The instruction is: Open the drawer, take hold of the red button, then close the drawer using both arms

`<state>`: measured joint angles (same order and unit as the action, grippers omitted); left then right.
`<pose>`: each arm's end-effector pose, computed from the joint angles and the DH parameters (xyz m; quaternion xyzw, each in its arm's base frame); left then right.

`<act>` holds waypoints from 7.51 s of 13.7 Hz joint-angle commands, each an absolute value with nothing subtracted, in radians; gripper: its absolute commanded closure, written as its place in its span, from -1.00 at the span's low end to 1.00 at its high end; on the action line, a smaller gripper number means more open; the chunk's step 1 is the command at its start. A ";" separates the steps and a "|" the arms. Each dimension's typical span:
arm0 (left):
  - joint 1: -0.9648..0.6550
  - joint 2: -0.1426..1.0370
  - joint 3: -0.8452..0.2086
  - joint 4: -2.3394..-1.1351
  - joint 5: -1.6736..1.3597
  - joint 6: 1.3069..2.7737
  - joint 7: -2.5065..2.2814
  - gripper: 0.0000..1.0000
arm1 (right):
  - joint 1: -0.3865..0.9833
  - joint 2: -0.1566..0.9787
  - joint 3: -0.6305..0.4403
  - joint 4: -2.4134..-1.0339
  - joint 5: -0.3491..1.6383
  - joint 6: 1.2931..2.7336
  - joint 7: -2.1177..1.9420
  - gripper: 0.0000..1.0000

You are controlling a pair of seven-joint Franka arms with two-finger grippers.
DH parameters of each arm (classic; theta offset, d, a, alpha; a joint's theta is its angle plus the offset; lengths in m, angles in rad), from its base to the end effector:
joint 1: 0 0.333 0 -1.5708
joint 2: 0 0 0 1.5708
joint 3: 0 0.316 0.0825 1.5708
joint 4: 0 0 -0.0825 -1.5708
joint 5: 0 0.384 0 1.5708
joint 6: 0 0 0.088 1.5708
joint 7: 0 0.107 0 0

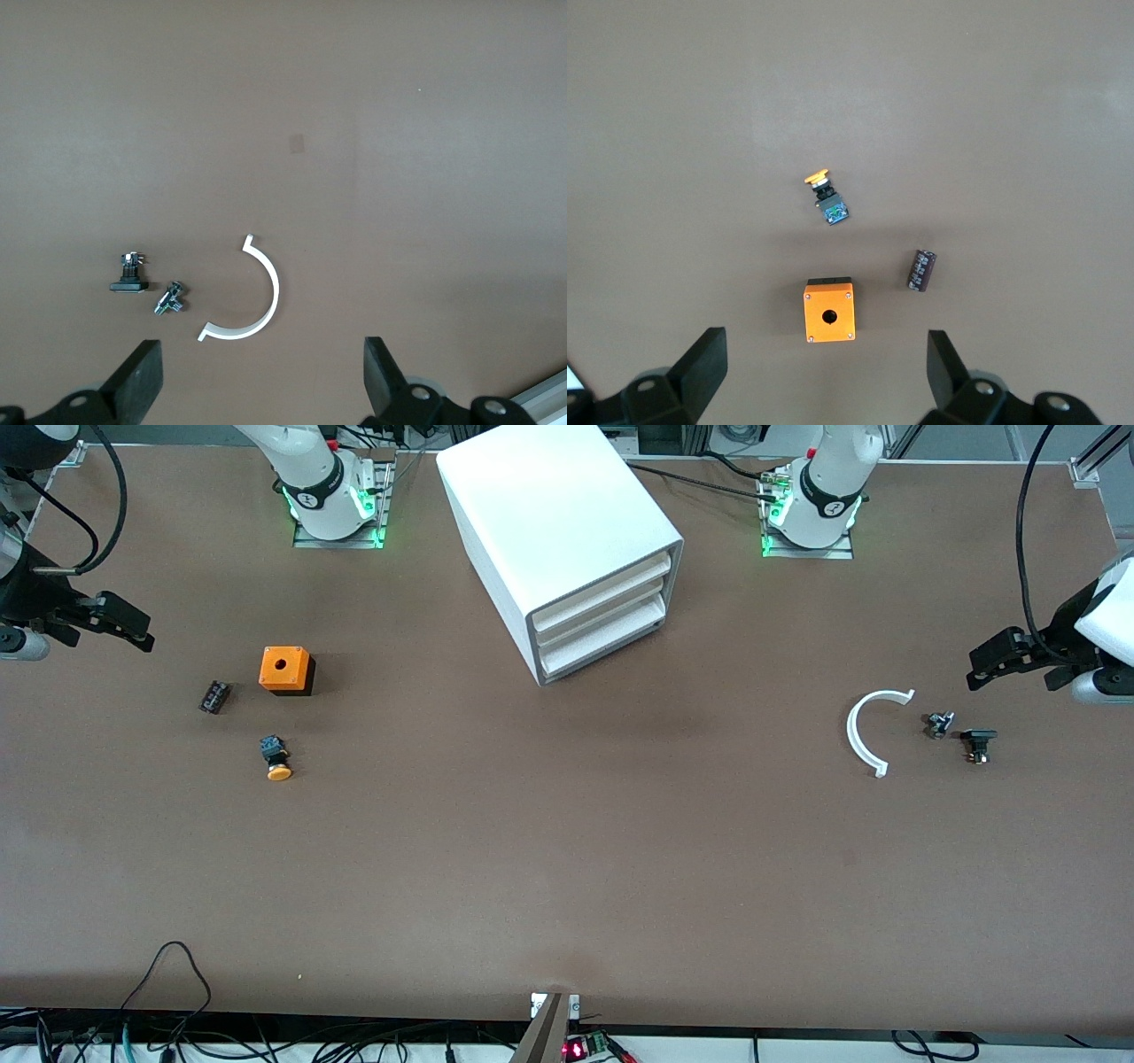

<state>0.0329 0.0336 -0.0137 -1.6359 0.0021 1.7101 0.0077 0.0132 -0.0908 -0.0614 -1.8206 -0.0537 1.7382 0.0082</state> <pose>0.5755 0.0114 0.5870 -0.9998 -0.0056 -0.0203 0.0011 0.5338 -0.0318 0.5696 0.9994 -0.0237 0.0037 0.0238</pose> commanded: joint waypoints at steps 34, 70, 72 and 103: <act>-0.136 0.477 -0.048 -1.675 -0.558 1.698 0.038 -1.00 | 0.070 0.008 -0.054 -1.741 -0.034 1.720 0.001 -1.00; -0.106 0.486 -0.075 -1.976 -1.034 1.899 0.561 0.27 | 0.480 0.457 0.150 -1.404 0.075 2.071 -0.083 -1.00; -0.081 0.454 -0.077 -1.976 -1.035 1.902 0.565 -1.00 | 0.485 0.504 0.208 -1.335 0.072 2.071 -0.141 -1.00; 0.032 0.037 -0.015 -1.612 0.054 1.612 -0.253 -1.00 | 0.779 0.834 0.186 -1.137 -0.083 2.057 -0.735 -0.62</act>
